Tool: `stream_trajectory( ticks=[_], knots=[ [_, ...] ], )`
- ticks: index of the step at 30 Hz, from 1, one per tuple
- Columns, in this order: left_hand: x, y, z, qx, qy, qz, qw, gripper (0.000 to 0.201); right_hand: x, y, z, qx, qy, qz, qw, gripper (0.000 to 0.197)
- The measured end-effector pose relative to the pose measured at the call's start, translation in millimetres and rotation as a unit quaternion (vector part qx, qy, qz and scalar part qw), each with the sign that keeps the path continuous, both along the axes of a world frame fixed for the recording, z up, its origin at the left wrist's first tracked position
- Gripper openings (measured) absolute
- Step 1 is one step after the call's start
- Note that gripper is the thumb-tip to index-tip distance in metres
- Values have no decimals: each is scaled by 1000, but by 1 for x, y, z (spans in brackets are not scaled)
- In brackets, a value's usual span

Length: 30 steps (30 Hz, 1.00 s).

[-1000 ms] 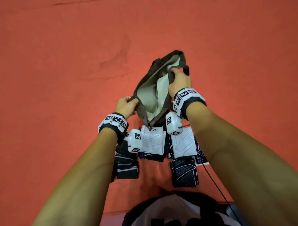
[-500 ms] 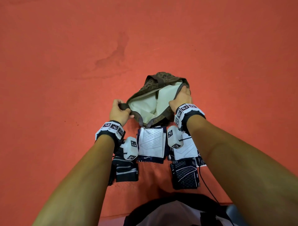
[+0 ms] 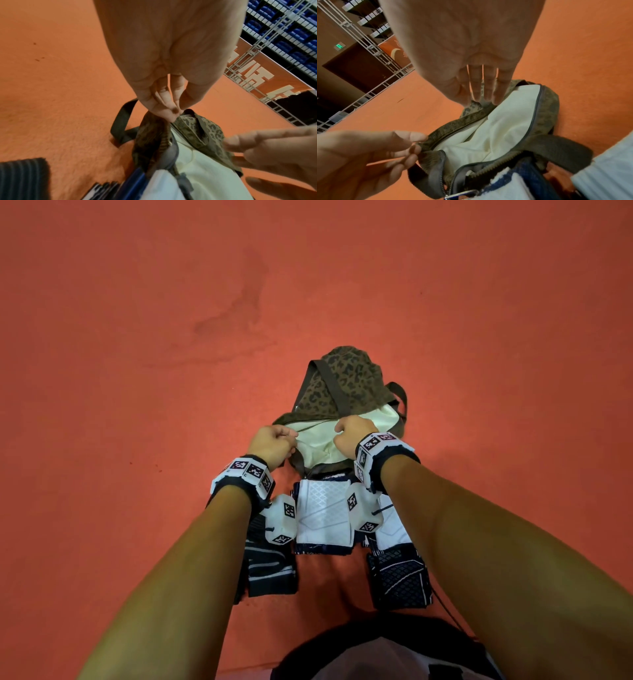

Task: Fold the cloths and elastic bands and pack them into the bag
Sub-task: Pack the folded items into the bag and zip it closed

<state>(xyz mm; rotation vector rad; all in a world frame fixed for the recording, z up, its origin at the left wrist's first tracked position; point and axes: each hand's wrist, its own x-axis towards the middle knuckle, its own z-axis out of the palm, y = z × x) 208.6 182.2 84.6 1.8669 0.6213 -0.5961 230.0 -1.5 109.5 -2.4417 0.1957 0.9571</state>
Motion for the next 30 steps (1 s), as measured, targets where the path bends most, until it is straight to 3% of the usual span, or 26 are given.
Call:
stream_trajectory(
  ticks=[6,10,14,19,21,26,30],
  knots=[
    [30,-14,-15,-20,27,-45,998,28,14,-8,-19,-28,42,40,998,31],
    [48,-30,-29,-11,63,-106,992,30,25,-10,-29,-1,63,67,996,46],
    [57,-43,-35,29,77,-197,977,24,35,-1,-40,29,74,95,992,45],
    [67,-30,-48,47,88,-238,966,70,40,-8,-59,13,116,58,991,64],
    [70,-20,-55,91,75,-262,958,76,39,-16,-64,4,99,30,995,58],
    [69,-3,-57,136,77,-239,958,81,36,-30,-67,-19,86,-71,994,56],
    [63,10,-54,113,79,-173,975,93,36,-51,-58,-43,71,-107,991,60]
  ],
)
